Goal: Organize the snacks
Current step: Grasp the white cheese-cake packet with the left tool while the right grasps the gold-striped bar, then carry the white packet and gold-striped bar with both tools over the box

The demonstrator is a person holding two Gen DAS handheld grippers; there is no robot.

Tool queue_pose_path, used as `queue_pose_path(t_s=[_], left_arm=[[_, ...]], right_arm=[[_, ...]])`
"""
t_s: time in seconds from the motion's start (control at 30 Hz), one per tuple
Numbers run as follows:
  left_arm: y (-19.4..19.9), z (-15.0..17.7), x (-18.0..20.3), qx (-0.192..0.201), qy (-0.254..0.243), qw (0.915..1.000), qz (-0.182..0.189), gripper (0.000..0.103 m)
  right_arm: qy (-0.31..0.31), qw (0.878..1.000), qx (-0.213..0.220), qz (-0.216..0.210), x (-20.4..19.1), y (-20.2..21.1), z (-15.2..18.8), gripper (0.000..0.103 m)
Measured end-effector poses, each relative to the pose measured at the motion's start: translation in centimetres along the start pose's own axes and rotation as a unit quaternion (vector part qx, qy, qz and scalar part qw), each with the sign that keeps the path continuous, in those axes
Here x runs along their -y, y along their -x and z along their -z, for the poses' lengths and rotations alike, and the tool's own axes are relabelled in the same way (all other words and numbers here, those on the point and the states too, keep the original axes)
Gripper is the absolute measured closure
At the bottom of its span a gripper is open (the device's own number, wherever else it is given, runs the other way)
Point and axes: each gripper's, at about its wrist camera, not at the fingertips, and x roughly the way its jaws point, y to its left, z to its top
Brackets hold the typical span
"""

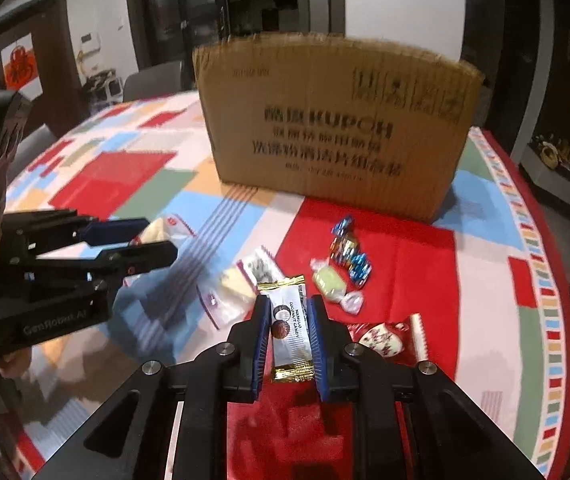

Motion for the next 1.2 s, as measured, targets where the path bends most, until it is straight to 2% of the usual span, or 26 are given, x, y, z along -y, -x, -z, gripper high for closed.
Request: queue_pose_path(t_s=[0.33,0.53,0.83,1.2], left_arm=[[5.2,-3.3,1.2,0.055,-0.011,0.9984,0.003,0.068],[6.6,-6.1,1.2,0.079,-0.02,0.9967,0.004,0.068],[7.1,-11.3,1.0,0.107,-0.033,0.9937,-0.004,0.068],[4.8,-17.3,0.2,0.113,-0.033,0.9929,-0.016,0.068]], right_arm=[[-0.025,0.997,0.069,0.008,0.3,4.7,-3.5,0.083],[-0.035,0.994,0.104,0.014,0.8,6.4,-6.3,0.083],[-0.046,0.989,0.14,0.016,1.9,7.0,-11.6,0.083],[-0.036,0.989,0.137,0.035,3.1,4.7,-16.0,0.083]])
